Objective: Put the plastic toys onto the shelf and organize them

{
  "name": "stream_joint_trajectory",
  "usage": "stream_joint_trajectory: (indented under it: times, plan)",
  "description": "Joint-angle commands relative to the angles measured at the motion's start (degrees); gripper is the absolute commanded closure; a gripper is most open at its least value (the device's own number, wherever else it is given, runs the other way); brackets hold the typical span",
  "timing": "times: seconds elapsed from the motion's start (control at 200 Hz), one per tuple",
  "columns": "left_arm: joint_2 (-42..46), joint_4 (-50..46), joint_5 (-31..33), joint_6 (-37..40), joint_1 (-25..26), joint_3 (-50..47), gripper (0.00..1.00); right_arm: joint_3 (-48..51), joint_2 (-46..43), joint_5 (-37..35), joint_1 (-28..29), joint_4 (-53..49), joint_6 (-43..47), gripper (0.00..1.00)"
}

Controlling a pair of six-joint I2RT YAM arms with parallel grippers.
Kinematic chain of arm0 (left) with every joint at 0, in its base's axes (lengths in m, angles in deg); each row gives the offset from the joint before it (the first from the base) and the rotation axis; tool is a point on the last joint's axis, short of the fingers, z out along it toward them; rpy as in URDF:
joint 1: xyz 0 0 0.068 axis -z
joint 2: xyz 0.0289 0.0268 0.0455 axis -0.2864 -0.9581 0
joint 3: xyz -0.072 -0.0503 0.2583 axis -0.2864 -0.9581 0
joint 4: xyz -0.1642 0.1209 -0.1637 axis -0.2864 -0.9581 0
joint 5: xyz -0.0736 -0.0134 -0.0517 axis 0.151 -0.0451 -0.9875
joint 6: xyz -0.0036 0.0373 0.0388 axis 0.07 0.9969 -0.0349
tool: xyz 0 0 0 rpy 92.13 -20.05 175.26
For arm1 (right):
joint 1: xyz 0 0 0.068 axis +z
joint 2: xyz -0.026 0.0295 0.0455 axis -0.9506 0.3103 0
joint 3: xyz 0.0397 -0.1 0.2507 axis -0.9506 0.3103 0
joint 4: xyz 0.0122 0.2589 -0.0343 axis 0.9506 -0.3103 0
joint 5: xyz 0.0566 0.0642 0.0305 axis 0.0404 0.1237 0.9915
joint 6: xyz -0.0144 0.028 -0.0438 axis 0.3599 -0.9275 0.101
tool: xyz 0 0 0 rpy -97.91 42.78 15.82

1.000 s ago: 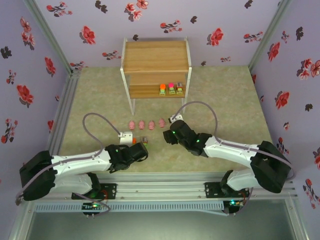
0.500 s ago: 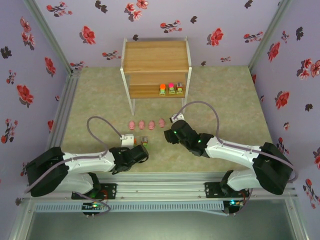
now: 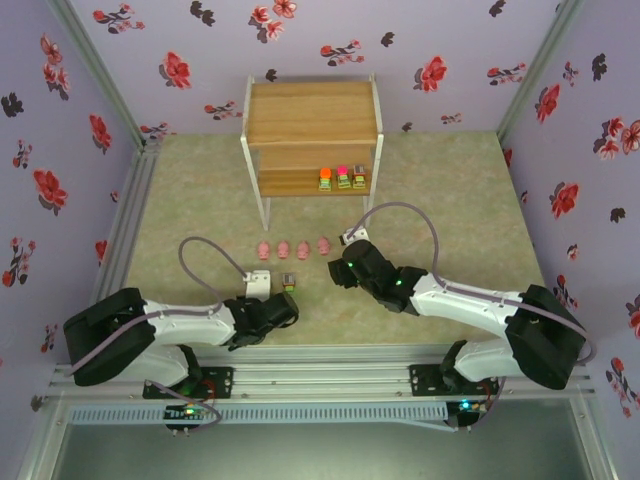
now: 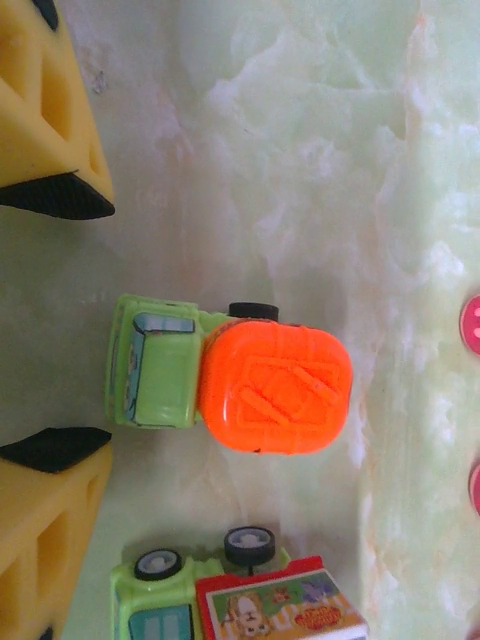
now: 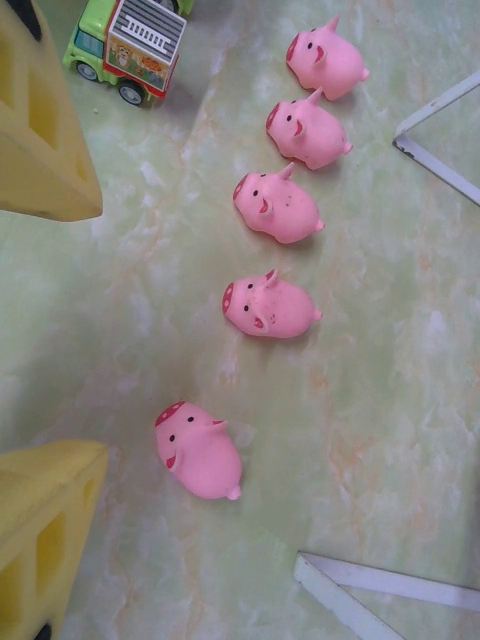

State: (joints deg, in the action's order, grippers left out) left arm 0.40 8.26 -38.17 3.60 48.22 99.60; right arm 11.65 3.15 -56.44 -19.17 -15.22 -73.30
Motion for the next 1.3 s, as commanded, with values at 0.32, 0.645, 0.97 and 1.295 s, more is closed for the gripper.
stream_joint_trajectory:
  times: [0.32,0.645,0.97,1.295]
  plan:
    - [-3.63,8.72,2.71,3.96,-1.17,-2.18,0.41,0.33,-0.1,-0.98,-0.43,-0.28,-0.87,0.56]
    - [0.03,11.36,1.63,6.68,-6.16,-5.28,0.42,0.03,0.42,-1.06,-0.5,-0.27,-0.78,0.56]
    - [-2.27,17.6,-4.66,15.29,-10.03,-4.72,0.43,-0.24,1.09,-0.98,-0.51,-0.28,-0.69,0.56]
    - [-5.05,19.52,-8.27,19.72,-11.6,-3.61,0.45,-0.3,1.13,-1.03,-0.61,-0.37,-0.67,0.56]
